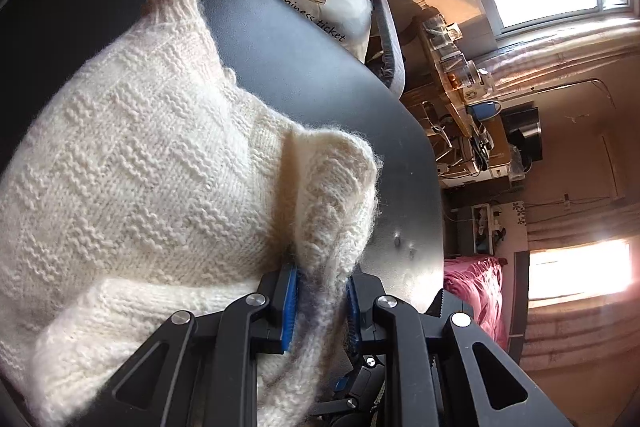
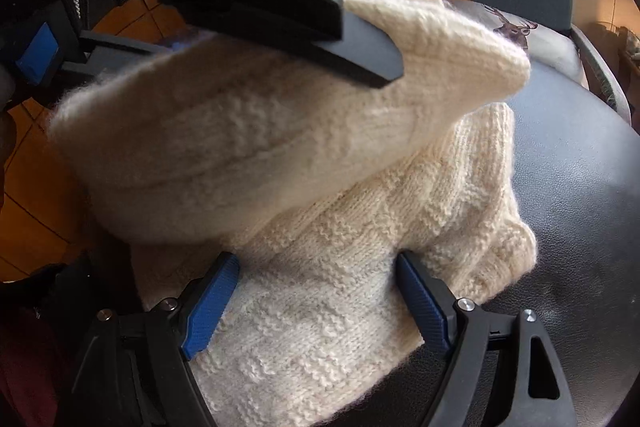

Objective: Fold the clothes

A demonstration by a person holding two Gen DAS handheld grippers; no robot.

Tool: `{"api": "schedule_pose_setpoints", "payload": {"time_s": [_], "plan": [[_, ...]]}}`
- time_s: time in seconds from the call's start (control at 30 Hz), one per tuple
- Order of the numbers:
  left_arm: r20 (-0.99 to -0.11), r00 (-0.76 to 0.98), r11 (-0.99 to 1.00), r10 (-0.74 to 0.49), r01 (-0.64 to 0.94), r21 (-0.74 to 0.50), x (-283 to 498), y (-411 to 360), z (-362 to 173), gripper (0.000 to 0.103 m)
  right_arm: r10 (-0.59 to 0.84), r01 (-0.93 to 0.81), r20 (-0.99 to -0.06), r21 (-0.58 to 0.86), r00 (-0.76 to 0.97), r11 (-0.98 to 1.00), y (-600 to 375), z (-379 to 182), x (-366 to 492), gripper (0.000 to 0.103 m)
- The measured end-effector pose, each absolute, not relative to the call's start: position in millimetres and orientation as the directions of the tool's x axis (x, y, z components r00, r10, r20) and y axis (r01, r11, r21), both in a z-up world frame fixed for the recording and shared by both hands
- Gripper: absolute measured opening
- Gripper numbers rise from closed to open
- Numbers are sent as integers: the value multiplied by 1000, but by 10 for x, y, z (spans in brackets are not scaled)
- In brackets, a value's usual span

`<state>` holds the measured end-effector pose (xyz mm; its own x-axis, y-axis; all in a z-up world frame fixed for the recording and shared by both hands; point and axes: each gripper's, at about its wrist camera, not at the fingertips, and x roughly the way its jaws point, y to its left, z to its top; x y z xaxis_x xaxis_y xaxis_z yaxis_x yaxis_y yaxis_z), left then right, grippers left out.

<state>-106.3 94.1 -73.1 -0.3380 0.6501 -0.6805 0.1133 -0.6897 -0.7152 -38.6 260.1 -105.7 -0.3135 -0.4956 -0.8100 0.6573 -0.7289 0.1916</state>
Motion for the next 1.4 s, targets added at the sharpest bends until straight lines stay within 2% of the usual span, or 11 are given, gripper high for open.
{"api": "schedule_pose_setpoints", "payload": {"time_s": [0.2, 0.37, 0.47, 0.57, 0.67, 0.8, 0.9, 1.03, 1.13, 1.3, 1.4], "plan": [[-578, -256, -569, 775, 118, -814, -1081, 951, -696, 46, -505, 650, -793, 189, -341, -736, 2928, -926, -163, 83], [-474, -231, -476, 850, 52, -878, -985, 725, -356, 48, -528, 592, -785, 268, -324, -760, 3177, -1014, -43, 83], [-448, -288, -479, 846, -41, -877, -832, 316, -127, 50, -608, 506, -713, 402, -349, -763, 3412, -949, 65, 83], [-533, -402, -615, 745, -104, -781, -631, -166, -30, 60, -635, 463, -646, 448, -424, -764, 3437, -873, 226, 83], [-640, -476, -760, 603, -100, -642, -440, -556, -166, 61, -665, 520, -624, 439, -410, -733, 3026, -642, 175, 83], [-646, -489, -783, 586, -136, -608, -227, -752, -400, 61, -712, 661, -634, 400, -302, -635, 2483, -201, -199, 83], [-648, -497, -796, 578, -168, -581, -126, -757, -519, 61, -749, 687, -658, 510, -76, -517, 1629, -91, -860, 83], [-641, -495, -792, 586, -183, -583, -189, -681, -592, 61, -691, 668, -712, 456, -123, -588, 1551, -67, -382, 83], [-619, -507, -784, 600, -218, -581, -313, -551, -561, 61, -770, 625, -633, 569, -82, -534, 1645, -244, -140, 83], [-660, -478, -813, 579, -284, -508, -517, -243, -619, 59, -861, 506, -508, 744, 7, -435, 1542, -691, -258, 83], [-702, -468, -841, 537, -355, -408, -422, 17, -669, 58, -934, 391, -356, 863, 25, -319, 1848, -939, -211, 83]]}}
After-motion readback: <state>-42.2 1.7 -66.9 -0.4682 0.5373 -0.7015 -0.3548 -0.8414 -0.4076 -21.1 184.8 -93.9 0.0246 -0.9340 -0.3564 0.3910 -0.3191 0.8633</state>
